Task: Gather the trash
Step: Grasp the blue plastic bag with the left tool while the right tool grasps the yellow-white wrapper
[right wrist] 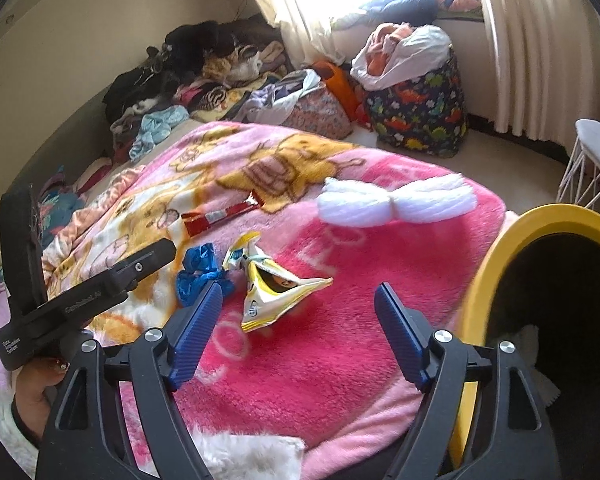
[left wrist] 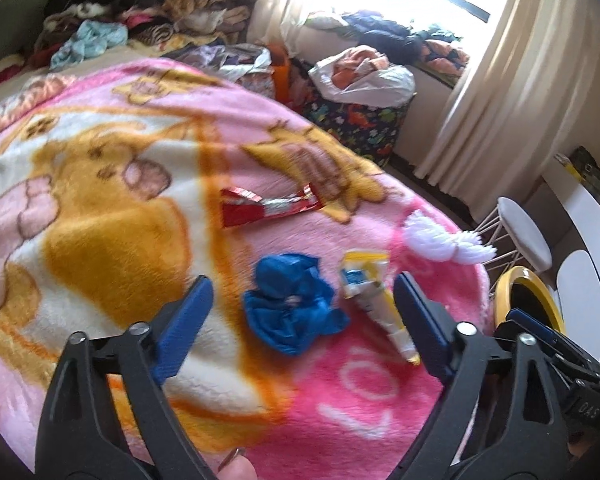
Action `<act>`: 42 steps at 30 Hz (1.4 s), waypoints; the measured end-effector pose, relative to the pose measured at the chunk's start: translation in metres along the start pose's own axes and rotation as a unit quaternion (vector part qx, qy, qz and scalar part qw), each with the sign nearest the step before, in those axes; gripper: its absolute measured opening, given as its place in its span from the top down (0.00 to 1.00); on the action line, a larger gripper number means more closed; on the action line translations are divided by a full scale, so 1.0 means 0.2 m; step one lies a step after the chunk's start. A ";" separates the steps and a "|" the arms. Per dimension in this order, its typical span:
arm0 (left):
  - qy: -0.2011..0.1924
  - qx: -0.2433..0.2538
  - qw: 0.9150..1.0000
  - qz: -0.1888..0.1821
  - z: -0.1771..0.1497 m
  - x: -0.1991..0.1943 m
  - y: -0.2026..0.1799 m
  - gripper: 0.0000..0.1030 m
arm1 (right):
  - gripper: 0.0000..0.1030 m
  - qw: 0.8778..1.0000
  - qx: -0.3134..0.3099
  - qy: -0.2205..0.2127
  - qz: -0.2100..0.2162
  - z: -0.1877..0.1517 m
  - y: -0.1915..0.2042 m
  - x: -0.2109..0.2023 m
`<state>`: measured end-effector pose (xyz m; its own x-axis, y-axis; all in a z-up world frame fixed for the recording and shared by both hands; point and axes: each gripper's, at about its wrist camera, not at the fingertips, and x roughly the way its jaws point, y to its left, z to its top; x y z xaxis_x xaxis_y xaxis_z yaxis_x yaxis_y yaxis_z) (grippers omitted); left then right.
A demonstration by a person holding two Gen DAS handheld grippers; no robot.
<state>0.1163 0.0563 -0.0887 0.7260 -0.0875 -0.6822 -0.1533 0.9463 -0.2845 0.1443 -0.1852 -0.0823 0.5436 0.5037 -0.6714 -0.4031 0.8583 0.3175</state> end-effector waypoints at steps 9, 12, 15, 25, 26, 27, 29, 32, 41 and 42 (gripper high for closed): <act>0.048 -0.050 0.997 -0.024 -0.05 0.11 0.15 0.51 | 0.25 0.998 0.017 0.051 0.016 0.00 0.02 0.24; 0.057 -0.056 0.996 -0.031 -0.06 0.15 0.15 0.53 | 0.25 0.996 0.033 0.075 0.024 0.00 0.00 0.32; 0.062 -0.057 0.996 -0.038 -0.07 0.17 0.16 0.53 | 0.27 0.994 0.052 0.087 0.029 0.00 -0.03 0.37; 0.078 -0.045 0.995 -0.050 -0.09 0.23 0.08 0.66 | 0.67 0.994 0.045 0.089 0.036 -0.01 -0.04 0.37; 0.081 -0.041 0.994 -0.052 -0.10 0.24 0.06 0.71 | 0.68 0.995 0.045 0.084 0.036 -0.01 -0.04 0.36; 0.083 -0.038 0.994 -0.053 -0.10 0.24 0.04 0.73 | 0.68 0.995 0.046 0.078 0.035 -0.01 -0.05 0.34; 0.085 -0.030 0.995 -0.053 -0.11 0.24 0.02 0.78 | 0.68 0.996 0.050 0.065 0.035 -0.02 -0.06 0.30; 0.086 -0.024 0.994 -0.056 -0.12 0.24 -0.01 0.84 | 0.68 0.997 0.054 0.047 0.035 -0.02 -0.09 0.22; 0.076 0.001 0.994 -0.076 -0.11 0.19 -0.15 0.86 | 0.68 0.998 0.049 0.013 0.024 -0.04 -0.13 0.05; 0.076 0.004 0.994 -0.078 -0.11 0.18 -0.16 0.86 | 0.68 0.998 0.050 0.010 0.023 -0.05 -0.14 0.03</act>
<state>0.1334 0.0154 -0.1192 0.6312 -0.2793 -0.7236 -0.0407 0.9197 -0.3905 0.1519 -0.2070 -0.1016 0.5116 0.5414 -0.6672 -0.3513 0.8405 0.4126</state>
